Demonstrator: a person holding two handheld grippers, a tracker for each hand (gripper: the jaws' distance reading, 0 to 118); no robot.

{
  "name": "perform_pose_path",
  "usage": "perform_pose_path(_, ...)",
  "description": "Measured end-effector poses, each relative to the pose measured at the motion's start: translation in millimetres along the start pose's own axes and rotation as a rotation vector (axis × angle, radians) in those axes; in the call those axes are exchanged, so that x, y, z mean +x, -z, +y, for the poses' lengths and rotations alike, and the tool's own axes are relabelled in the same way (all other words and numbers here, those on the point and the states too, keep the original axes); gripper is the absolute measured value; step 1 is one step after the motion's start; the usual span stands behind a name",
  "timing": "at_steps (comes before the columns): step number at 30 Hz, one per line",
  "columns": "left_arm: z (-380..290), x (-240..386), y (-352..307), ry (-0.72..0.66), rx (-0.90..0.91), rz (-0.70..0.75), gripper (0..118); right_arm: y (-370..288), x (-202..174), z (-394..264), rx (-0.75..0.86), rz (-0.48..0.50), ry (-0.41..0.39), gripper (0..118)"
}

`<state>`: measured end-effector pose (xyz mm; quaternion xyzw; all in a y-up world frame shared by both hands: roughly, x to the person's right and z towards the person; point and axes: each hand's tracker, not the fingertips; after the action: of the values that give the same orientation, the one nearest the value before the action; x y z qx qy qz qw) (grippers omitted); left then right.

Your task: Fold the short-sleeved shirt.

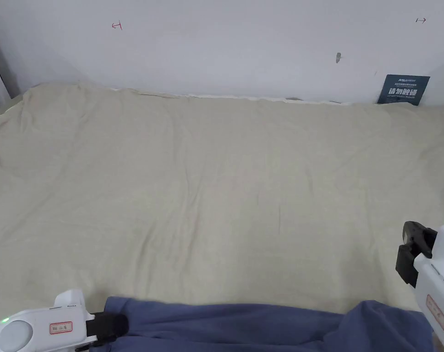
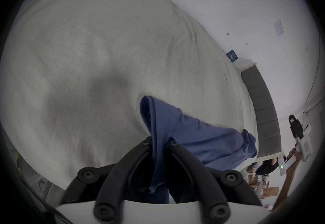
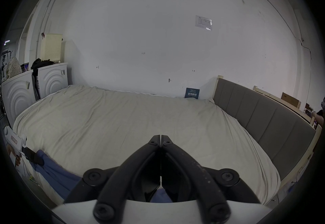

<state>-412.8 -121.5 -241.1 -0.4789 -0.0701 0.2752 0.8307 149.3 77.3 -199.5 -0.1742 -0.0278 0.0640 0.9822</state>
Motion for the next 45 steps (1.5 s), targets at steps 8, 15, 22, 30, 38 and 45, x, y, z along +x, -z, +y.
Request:
perform_pose_path(8,-2.0,41.9,-41.5,0.078,0.055,0.036,9,-10.0,4.3,4.0,0.029,0.012,0.013,2)
perform_pose_path(15,7.3,43.1,-87.2,0.056,0.099,0.188,9,-16.2,14.7,2.7,0.049,0.015,0.034,2)
perform_pose_path(22,-7.0,111.3,-67.3,0.158,0.02,0.136,9,-22.2,27.2,-0.9,0.057,0.011,0.056,2)
perform_pose_path(30,-28.7,223.5,12.9,0.302,-0.138,0.057,9,-34.2,46.0,-7.2,0.071,-0.009,0.084,2)
perform_pose_path(38,-51.2,260.4,82.0,0.283,-0.221,0.016,10,-39.6,63.9,-9.9,0.065,-0.041,0.086,2)
perform_pose_path(45,-59.5,271.2,60.7,0.354,-0.141,-0.005,118,-40.5,70.3,-12.8,0.062,-0.055,0.09,2)
